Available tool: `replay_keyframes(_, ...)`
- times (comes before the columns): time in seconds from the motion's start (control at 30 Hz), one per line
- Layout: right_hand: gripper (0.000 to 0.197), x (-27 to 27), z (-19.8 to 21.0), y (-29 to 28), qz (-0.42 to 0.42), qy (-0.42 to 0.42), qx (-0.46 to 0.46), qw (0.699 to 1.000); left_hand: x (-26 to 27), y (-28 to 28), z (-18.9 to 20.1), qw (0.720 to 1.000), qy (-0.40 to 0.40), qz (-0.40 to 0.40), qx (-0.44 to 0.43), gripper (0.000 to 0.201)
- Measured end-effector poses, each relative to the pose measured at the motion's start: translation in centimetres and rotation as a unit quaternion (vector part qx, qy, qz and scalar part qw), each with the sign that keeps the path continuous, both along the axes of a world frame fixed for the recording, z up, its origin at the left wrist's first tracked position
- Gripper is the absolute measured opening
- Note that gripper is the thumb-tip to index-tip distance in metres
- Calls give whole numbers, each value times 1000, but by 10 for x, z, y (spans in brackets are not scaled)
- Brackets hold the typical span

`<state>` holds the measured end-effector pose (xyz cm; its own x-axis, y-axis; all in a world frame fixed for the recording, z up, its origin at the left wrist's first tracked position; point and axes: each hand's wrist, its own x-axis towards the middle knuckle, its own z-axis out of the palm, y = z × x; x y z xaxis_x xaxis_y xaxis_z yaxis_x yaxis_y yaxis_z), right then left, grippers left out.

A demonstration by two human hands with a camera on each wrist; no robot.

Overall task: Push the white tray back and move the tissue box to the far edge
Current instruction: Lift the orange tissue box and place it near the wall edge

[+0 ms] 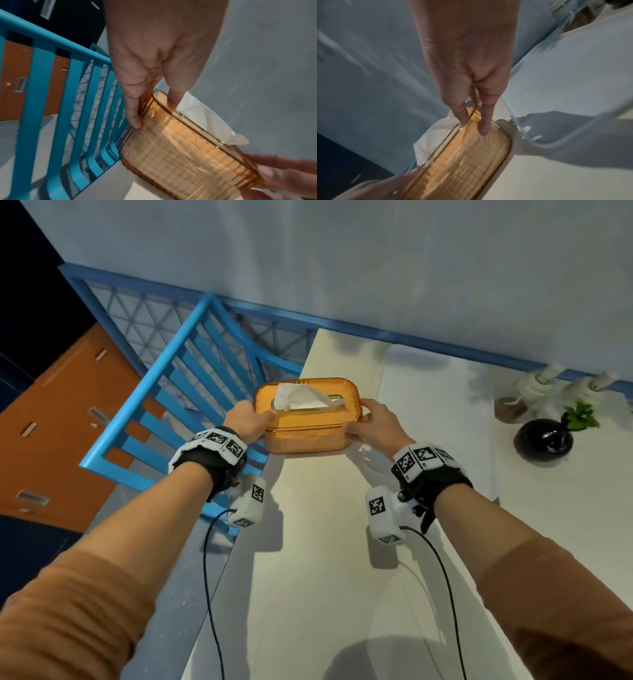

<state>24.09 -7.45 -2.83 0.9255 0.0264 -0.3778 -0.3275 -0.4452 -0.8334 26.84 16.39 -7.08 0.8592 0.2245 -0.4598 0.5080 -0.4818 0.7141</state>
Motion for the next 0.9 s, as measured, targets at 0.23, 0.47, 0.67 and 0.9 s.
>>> replay_keyframes(0.23,55,65,-6,-19,-33,-4,0,999,70,-30,11,998,-46,-22,37,61)
replay_keyframes(0.47,51,104,-11,-36,-53,-17,0,998,120,-43,8,996,-65,-53,16,61)
replay_keyframes(0.67,38,125,-12,-48,-57,-31,-5,998,151,-49,1,995,-73,-62,-12,51)
replay_keyframes(0.9,34,143,-13,-50,-60,-53,-29,996,175,-57,2,993,-87,-72,-18,44)
